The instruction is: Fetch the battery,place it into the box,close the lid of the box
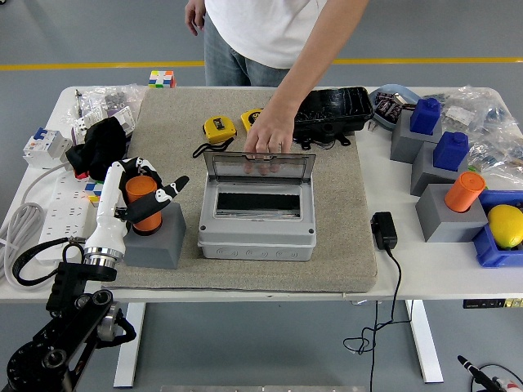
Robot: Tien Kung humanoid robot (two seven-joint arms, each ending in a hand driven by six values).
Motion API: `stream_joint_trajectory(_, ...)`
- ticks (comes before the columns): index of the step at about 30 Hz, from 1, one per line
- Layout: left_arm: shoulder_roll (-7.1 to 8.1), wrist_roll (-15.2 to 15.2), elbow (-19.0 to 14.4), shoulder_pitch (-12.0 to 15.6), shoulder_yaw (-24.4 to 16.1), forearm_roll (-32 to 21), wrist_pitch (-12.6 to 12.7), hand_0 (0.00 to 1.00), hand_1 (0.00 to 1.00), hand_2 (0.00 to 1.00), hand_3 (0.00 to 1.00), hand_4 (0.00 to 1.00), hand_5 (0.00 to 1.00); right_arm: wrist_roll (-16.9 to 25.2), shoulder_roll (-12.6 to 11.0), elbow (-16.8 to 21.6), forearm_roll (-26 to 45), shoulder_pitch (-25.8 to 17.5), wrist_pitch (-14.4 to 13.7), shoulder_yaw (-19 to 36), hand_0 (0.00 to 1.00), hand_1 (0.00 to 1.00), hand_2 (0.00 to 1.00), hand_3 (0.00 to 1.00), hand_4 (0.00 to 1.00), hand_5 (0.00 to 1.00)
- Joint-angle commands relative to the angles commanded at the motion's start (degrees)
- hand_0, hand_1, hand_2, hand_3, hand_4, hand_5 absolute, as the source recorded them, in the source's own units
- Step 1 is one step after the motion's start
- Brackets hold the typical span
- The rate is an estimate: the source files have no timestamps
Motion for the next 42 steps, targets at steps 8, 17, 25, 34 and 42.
stream_joint_trajectory(8, 2.21, 1.77, -3.59, -1.32, -0.88, 5.17, 1.69, 0.018, 0.002, 0.048, 0.041, 0.973, 0.083, -0.11, -0.25, 0.0, -0.39, -0.05, 0.02, 0.29, 0.868, 0.795, 0.774, 0.848, 0.998, 0.998)
stream_joint_trajectory(17, 6.1, 8.36, -13.03, -1.54, 0.98, 21.94, 5.31, 0.019, 0.002, 0.046, 0.038, 0.812, 0.219, -0.18, -0.35, 0.0, -0.56, -0.08, 0.03, 0.51, 0.868, 0.795, 0.774, 0.849, 0.998, 0.998)
stream_joint_trajectory(25, 9.16, 13.79, -21.71, -2.47, 6.66, 38.15, 5.73, 0.019, 0.002, 0.046, 0.039, 0.793, 0.262, -0.13, -0.63, 0.0, -0.53, 0.24, -0.02, 0.75, 0.868, 0.795, 0.774, 0.848, 0.998, 0.998)
stream_joint_trajectory(34, 11.59, 17.66, -23.2, -5.94, 17.71, 47.54, 5.37, 0.021, 0.002, 0.046, 0.039, 0.775, 0.3, -0.37, -0.81, 0.0, -1.38, 0.45, 0.0, 1.66, 0.868, 0.796, 0.773, 0.848, 0.998, 0.998)
stream_joint_trajectory(42, 10.03, 18.28, -17.92, -10.21, 25.54, 48.8, 5.66, 0.024, 0.002, 0.048, 0.04, 0.736, 0.351, -0.82, -0.68, 0.0, -2.92, 0.38, 0.12, 3.12, 0.867, 0.796, 0.774, 0.848, 0.998, 0.998)
